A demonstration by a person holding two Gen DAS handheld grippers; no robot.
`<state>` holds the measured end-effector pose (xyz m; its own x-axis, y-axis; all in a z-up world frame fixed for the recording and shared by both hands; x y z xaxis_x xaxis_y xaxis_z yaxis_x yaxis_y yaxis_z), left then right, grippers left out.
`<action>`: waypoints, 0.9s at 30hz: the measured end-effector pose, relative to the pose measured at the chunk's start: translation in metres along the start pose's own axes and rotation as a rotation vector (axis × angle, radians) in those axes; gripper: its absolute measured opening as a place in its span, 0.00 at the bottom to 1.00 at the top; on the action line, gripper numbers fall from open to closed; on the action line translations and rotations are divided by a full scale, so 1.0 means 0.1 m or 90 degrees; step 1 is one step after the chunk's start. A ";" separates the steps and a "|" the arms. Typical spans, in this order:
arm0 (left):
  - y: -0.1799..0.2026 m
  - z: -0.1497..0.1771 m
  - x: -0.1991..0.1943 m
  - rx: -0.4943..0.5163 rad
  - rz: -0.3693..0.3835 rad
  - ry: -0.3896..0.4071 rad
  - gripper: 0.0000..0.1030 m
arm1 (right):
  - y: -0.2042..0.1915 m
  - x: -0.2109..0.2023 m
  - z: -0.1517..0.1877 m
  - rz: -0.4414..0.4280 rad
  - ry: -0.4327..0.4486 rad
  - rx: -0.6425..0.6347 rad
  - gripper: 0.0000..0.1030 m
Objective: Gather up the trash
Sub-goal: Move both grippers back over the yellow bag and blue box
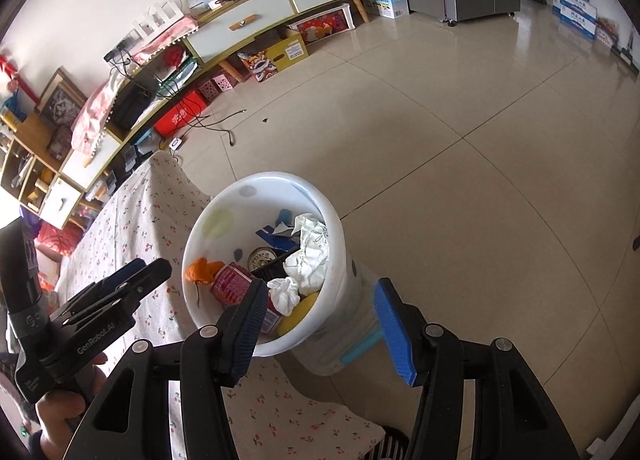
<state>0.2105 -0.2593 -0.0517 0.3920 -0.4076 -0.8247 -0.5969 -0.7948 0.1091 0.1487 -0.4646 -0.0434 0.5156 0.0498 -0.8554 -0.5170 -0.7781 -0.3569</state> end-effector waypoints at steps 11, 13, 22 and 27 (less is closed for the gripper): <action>-0.42 0.36 -0.47 -0.041 -0.042 0.014 0.79 | -0.28 -0.12 0.10 -0.013 0.011 -0.036 0.61; -0.52 0.45 -0.58 -0.050 -0.055 0.015 0.80 | -0.36 -0.15 0.13 -0.018 0.012 -0.045 0.62; -1.02 0.91 -0.98 -0.086 -0.127 0.005 0.86 | -0.78 -0.23 0.34 -0.033 0.020 -0.085 0.72; -1.30 1.14 -1.15 -0.111 -0.148 0.002 0.87 | -1.04 -0.20 0.49 -0.035 0.010 -0.110 0.76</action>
Point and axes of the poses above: each gripper's, at about its wrist camera, not at the fingertips, and x roughly the way its jaws point, y to its right, z to its underside, the point moved 1 cm from there along x, roughly the way its jaws point, and after that the axes turned 10 degrees about x, right-handed, at the moved point
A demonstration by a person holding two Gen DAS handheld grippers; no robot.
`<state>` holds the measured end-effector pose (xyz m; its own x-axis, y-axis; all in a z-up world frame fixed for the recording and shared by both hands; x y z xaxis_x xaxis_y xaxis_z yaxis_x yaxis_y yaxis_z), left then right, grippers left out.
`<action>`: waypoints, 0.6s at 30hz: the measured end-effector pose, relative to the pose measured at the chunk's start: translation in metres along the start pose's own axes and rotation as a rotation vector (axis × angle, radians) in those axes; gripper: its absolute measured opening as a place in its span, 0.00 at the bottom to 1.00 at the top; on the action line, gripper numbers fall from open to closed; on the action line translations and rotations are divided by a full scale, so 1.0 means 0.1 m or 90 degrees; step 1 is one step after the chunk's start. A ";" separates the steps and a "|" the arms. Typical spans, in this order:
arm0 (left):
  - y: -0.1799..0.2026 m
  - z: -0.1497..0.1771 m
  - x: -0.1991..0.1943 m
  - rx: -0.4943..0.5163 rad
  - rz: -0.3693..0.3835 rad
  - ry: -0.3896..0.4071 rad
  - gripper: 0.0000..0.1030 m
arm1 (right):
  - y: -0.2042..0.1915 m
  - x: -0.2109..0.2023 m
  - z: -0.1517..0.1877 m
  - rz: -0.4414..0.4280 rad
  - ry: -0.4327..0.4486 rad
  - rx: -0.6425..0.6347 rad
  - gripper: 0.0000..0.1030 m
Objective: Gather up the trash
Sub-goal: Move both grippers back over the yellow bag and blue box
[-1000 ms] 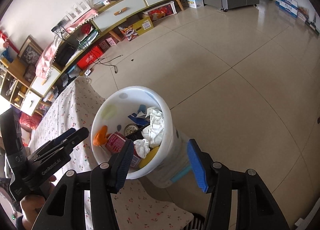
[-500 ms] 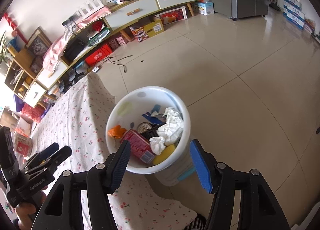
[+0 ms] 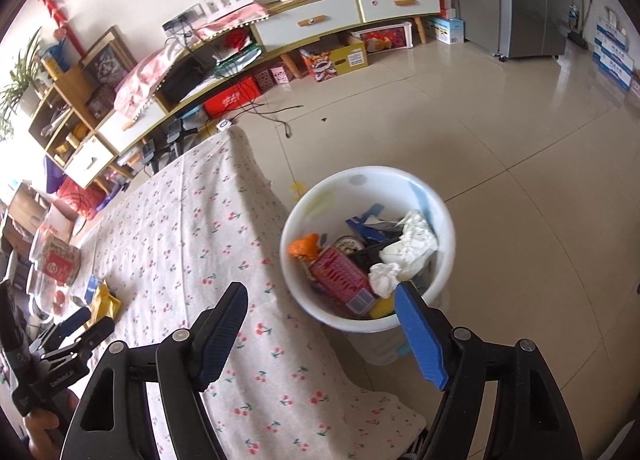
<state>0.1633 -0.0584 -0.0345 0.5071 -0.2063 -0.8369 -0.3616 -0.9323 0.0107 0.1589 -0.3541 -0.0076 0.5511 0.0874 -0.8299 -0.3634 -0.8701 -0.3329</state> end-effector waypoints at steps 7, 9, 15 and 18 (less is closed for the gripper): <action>-0.40 0.20 -0.04 -0.012 -0.031 -0.020 0.93 | -0.48 0.14 0.18 0.000 -0.020 -0.058 0.79; -0.52 0.25 -0.04 -0.015 -0.042 -0.024 0.94 | -0.61 0.19 0.22 -0.001 -0.027 -0.072 0.79; -0.86 0.34 -0.03 -0.001 -0.083 -0.031 0.95 | -0.95 0.37 0.33 -0.005 -0.049 -0.107 0.79; -1.03 0.42 0.03 0.005 -0.099 -0.033 0.95 | -1.08 0.45 0.36 -0.005 -0.056 -0.120 0.79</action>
Point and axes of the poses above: each gripper's, at about its wrist camera, not at the fingertips, and x roughly the way its jaws point, y to its right, z to its underside, the point moved 1 cm from there along x, roughly the way its jaws point, and after that the axes turned 10 degrees about x, right-handed, at the moved point
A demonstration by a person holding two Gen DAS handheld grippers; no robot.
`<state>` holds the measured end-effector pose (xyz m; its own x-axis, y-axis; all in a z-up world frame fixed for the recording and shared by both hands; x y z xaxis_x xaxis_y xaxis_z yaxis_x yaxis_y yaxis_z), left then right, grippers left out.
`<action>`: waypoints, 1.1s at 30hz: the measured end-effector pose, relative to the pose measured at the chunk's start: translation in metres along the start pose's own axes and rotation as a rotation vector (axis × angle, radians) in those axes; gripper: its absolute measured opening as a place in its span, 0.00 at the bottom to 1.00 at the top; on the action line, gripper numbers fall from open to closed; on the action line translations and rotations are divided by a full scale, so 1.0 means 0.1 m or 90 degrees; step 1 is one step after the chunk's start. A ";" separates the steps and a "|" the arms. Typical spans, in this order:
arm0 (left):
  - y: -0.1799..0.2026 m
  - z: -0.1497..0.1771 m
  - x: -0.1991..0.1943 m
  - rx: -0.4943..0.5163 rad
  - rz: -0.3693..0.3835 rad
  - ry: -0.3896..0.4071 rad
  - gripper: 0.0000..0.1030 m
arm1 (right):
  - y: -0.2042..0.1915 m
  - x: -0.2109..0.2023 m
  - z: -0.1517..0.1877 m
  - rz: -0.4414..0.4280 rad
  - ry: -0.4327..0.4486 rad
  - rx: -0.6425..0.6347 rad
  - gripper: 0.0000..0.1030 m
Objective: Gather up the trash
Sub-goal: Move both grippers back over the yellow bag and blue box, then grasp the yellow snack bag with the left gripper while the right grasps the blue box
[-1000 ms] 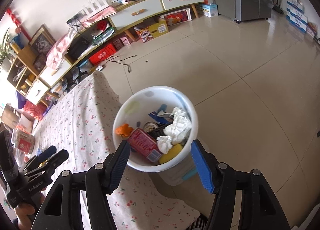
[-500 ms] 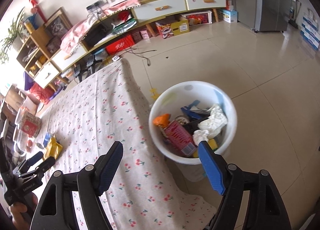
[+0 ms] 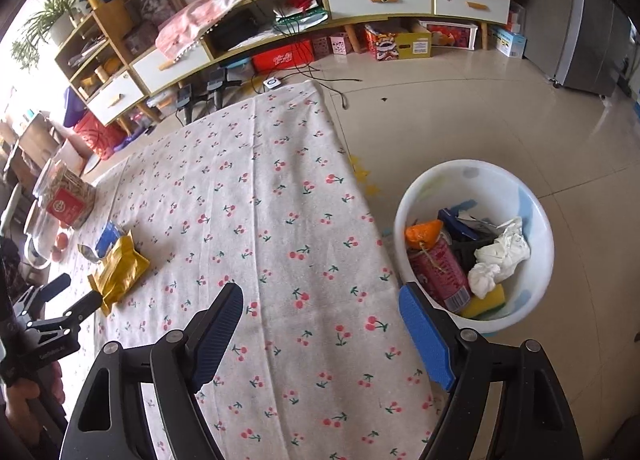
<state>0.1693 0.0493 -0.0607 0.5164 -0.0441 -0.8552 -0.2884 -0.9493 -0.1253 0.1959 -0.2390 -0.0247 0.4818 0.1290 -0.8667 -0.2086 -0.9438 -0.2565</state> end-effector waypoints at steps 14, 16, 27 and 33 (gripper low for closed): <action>-0.15 0.00 0.53 -0.011 0.057 -0.053 0.90 | -0.30 0.34 -0.02 -0.002 -0.048 -0.006 0.80; -0.21 0.04 0.60 -0.024 0.064 -0.067 0.80 | -0.30 0.36 -0.03 0.000 -0.050 -0.005 0.80; -0.45 0.24 0.28 -0.103 0.092 -0.049 0.12 | -0.42 0.43 0.00 0.007 -0.060 -0.020 0.80; -0.58 0.44 -0.02 -0.150 0.097 -0.034 0.10 | -0.69 0.48 0.05 -0.001 -0.058 -0.045 0.80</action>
Point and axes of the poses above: each gripper's, at about its wrist camera, not at the fingertips, and x roughly the way its jaws point, y to its right, z to its underside, the point moved 1 cm from there along x, roughly the way its jaws point, and after that the axes turned 10 degrees about x, right-handed, at the moved point
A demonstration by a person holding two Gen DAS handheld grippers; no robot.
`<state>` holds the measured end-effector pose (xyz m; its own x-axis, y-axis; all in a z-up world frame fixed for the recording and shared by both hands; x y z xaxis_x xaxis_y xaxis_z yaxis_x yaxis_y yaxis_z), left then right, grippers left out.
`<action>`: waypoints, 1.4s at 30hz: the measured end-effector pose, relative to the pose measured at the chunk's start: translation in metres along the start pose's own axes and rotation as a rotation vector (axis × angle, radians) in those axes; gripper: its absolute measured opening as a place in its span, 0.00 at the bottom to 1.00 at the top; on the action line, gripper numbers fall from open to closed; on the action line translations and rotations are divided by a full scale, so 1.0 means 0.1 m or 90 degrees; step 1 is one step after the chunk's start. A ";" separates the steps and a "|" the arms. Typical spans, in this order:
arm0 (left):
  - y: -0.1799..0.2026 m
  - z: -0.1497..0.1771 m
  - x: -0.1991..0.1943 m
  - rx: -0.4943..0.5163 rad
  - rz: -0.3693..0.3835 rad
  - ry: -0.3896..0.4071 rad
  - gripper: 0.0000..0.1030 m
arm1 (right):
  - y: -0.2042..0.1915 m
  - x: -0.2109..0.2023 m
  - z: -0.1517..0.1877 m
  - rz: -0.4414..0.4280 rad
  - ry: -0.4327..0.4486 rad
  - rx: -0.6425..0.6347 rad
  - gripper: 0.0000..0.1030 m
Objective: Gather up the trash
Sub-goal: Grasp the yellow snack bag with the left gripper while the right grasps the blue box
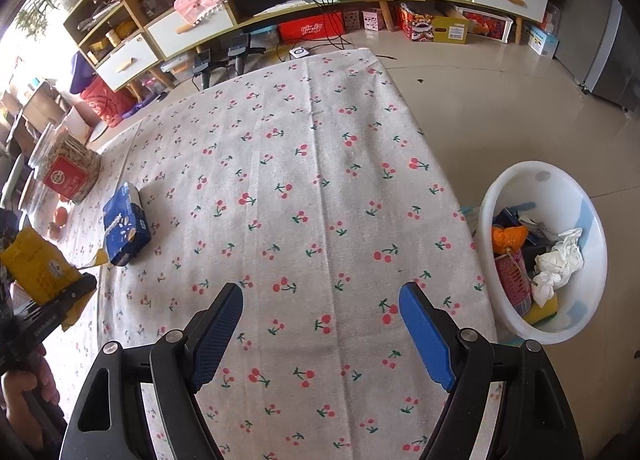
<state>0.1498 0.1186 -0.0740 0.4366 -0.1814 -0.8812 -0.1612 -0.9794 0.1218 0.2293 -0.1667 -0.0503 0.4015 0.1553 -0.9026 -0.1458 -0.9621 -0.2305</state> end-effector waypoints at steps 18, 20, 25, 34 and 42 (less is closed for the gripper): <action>-0.70 0.60 -0.47 -0.110 -0.008 -0.005 0.09 | -1.88 0.69 0.22 -0.079 -0.021 -0.245 0.85; -0.74 0.63 -0.49 -0.116 -0.006 -0.005 0.09 | -2.00 0.82 0.21 -0.070 -0.021 -0.260 0.85; -0.78 0.70 -0.52 -0.124 -0.003 -0.008 0.09 | -2.16 1.07 0.18 -0.043 -0.024 -0.277 0.86; -0.80 0.65 -0.53 -0.121 0.002 -0.006 0.09 | -2.25 1.20 0.14 -0.021 -0.008 -0.294 0.76; -0.67 0.57 -0.53 -0.108 0.016 0.002 0.09 | -2.15 0.94 0.18 -0.043 -0.023 -0.279 0.61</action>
<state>0.0868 0.1990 -0.0618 0.4374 -0.2056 -0.8755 -0.0204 -0.9755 0.2189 0.2819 0.0590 -0.0922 0.3637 0.2218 -0.9047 0.2807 -0.9522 -0.1206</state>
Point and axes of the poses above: each gripper's, at about its wrist camera, not at the fingertips, and x roughly the way its jaws point, y to its right, z to its underside, the point moved 1 cm from there along x, roughly the way its jaws point, and after that the axes turned 10 degrees about x, right-handed, at the moved point
